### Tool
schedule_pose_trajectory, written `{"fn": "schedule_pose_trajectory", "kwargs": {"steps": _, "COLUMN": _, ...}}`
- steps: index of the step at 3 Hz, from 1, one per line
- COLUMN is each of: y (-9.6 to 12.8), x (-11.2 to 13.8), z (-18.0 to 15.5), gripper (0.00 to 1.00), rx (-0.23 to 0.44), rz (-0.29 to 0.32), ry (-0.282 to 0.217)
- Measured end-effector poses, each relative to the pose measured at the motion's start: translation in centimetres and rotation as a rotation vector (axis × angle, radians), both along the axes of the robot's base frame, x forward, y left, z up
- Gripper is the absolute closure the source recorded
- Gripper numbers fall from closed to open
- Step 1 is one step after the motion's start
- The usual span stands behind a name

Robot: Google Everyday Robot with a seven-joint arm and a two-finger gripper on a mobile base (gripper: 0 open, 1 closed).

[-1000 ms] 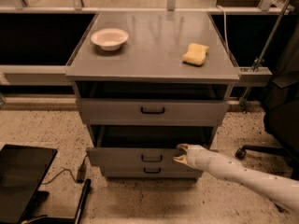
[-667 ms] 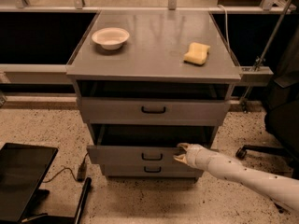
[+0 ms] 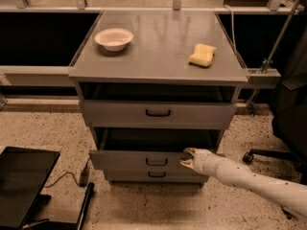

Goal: Open middle drawer

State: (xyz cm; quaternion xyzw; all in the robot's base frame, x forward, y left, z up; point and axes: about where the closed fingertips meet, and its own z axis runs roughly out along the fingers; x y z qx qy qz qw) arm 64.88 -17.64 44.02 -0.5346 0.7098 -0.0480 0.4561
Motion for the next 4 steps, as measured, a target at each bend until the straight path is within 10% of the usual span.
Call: {"fn": "schedule_pose_trajectory", "kwargs": {"steps": 4, "y": 0.3, "x": -1.3, "z": 0.3, "gripper": 1.0, "rx": -0.008, "rz": -0.002, "ry": -0.003}}
